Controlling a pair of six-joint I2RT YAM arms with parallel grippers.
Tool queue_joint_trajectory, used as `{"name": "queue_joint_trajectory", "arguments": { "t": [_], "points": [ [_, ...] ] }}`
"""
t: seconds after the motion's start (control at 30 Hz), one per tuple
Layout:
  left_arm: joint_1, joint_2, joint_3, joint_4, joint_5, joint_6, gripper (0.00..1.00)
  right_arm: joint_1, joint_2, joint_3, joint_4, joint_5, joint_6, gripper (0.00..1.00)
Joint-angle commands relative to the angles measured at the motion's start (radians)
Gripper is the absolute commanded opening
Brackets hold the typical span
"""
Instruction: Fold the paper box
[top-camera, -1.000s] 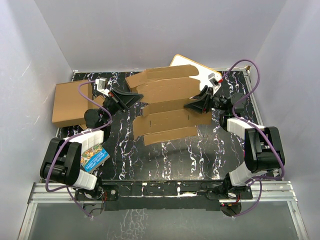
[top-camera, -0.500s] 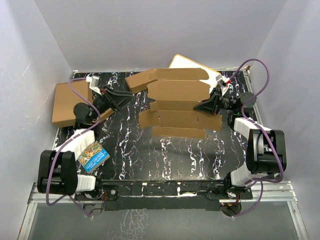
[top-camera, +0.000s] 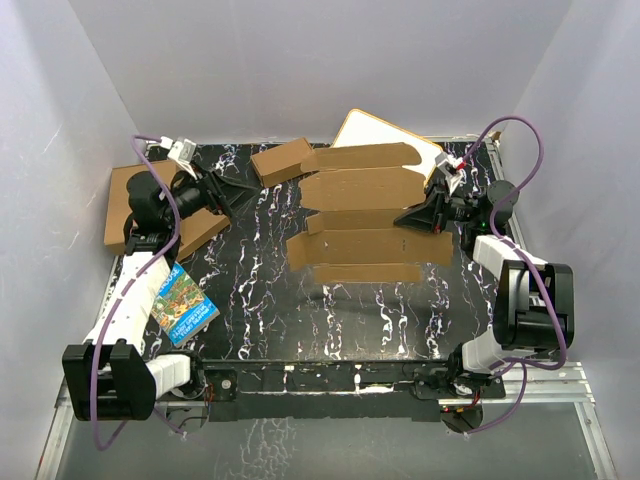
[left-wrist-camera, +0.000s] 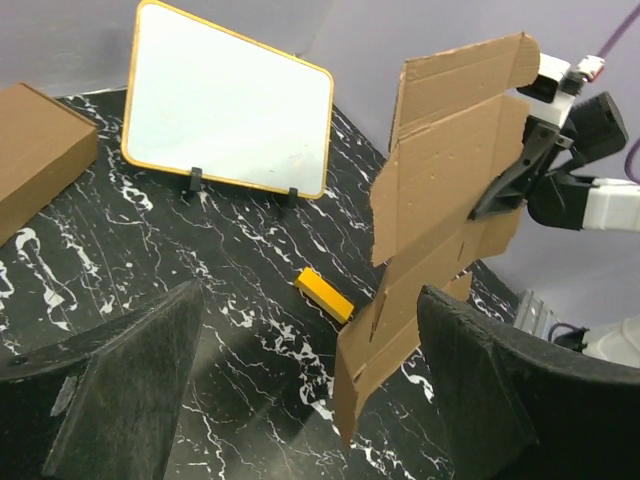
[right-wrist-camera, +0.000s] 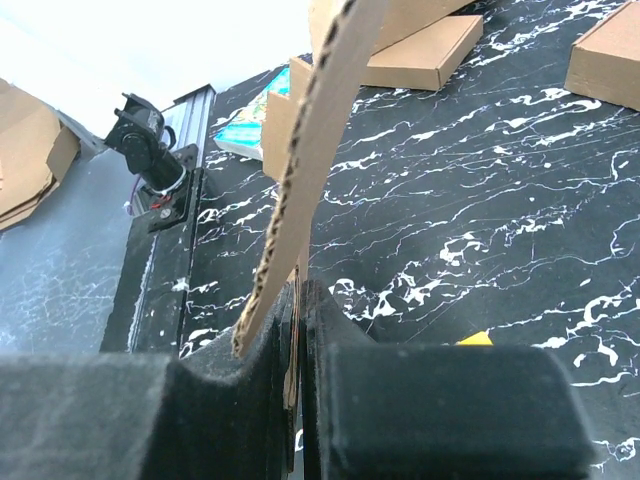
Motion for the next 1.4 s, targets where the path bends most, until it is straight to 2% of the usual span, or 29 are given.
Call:
{"name": "queue_joint_trajectory", "arguments": {
  "t": [0.0, 0.07, 0.13, 0.17, 0.2, 0.23, 0.27, 0.4, 0.5, 0.6, 0.7, 0.9, 1.03, 1.13, 1.27, 1.37],
  "points": [
    [0.002, -0.022, 0.032, 0.054, -0.039, -0.039, 0.85, -0.037, -0.051, 0.041, -0.011, -0.054, -0.043, 0.08],
    [0.003, -0.020, 0.026, 0.118, -0.028, -0.085, 0.85, -0.059, -0.056, 0.054, -0.111, -0.027, -0.101, 0.08],
    [0.002, -0.018, 0.015, 0.184, -0.022, -0.123, 0.85, -0.070, -0.070, 0.086, -0.336, 0.015, -0.252, 0.08],
    [0.002, -0.017, 0.005, 0.215, -0.021, -0.138, 0.85, -0.072, -0.075, 0.129, -0.542, 0.054, -0.388, 0.08],
    [0.002, -0.019, -0.004, 0.239, -0.023, -0.149, 0.85, -0.064, -0.075, 0.211, -0.909, 0.137, -0.654, 0.08],
    [0.002, -0.018, -0.012, 0.253, -0.028, -0.159, 0.85, -0.036, -0.061, 0.321, -1.252, 0.259, -1.048, 0.08],
    [0.002, -0.019, -0.015, 0.257, -0.035, -0.162, 0.85, -0.007, -0.042, 0.389, -1.446, 0.342, -1.185, 0.08],
    [0.002, -0.004, 0.010, 0.202, -0.033, -0.139, 0.85, 0.006, -0.027, 0.404, -1.564, 0.242, -1.316, 0.08],
    [0.002, 0.002, 0.059, 0.074, -0.024, -0.039, 0.88, 0.021, -0.061, 0.373, -1.578, 0.267, -1.392, 0.08],
    [0.003, 0.006, 0.099, -0.044, -0.025, 0.064, 0.89, 0.021, -0.064, 0.387, -1.690, 0.261, -1.513, 0.08],
    [0.003, 0.014, 0.114, -0.089, -0.008, 0.111, 0.89, 0.021, -0.063, 0.396, -1.757, 0.248, -1.591, 0.08],
    [0.003, 0.014, 0.093, -0.043, 0.055, 0.136, 0.88, 0.025, -0.069, 0.414, -1.873, 0.274, -1.725, 0.08],
    [0.003, 0.016, 0.019, 0.074, 0.113, 0.147, 0.87, 0.046, -0.068, 0.420, -1.980, 0.283, -1.875, 0.08],
    [0.002, 0.047, -0.014, 0.173, 0.154, 0.100, 0.87, 0.066, -0.068, 0.418, -2.030, 0.291, -1.957, 0.08],
    [-0.001, 0.127, 0.004, 0.173, 0.226, 0.081, 0.89, 0.081, -0.076, 0.411, -2.070, 0.293, -2.029, 0.08],
    [-0.019, 0.175, -0.004, 0.240, 0.270, 0.047, 0.91, 0.087, -0.074, 0.413, -2.077, 0.295, -2.037, 0.08]
  ]
}}
